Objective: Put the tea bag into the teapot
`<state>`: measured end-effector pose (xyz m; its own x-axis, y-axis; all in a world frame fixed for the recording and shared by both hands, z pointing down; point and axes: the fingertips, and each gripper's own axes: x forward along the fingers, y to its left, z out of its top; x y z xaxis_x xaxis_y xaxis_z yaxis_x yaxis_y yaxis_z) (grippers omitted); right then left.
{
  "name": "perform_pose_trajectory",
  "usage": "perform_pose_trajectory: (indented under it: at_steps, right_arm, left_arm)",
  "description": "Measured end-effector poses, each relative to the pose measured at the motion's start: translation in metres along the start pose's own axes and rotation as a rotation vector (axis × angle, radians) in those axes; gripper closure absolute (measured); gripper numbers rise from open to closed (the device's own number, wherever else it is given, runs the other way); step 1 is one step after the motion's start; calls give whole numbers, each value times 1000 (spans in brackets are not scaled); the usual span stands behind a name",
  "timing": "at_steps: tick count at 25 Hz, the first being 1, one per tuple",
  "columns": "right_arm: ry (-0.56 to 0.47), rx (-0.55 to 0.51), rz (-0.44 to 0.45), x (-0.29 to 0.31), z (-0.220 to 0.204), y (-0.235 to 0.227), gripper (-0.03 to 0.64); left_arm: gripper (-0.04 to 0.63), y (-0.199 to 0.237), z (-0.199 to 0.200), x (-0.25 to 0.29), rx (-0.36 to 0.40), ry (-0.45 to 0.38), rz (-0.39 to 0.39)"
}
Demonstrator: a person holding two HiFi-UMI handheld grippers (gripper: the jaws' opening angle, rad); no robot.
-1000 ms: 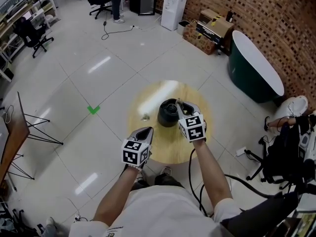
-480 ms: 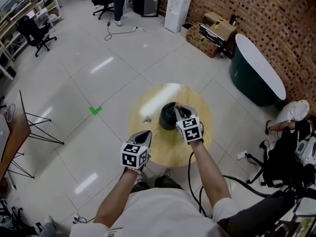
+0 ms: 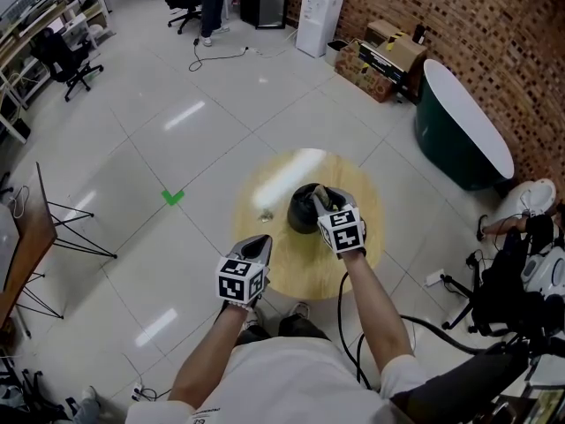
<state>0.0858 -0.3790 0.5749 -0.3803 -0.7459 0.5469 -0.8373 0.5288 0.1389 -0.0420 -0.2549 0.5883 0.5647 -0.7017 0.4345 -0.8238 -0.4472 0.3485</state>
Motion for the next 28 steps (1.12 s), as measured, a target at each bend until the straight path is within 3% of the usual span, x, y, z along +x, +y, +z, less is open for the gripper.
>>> perform_pose_trajectory:
  at_steps: [4,28]
  right_arm:
    - [0,13,16,1,-1,5,451]
    - [-27,28,8,-15,-2,3,458]
  left_arm:
    - [584,1,0,-2,-2,0,0]
    - [583,-13,3,6,19,-2,-24]
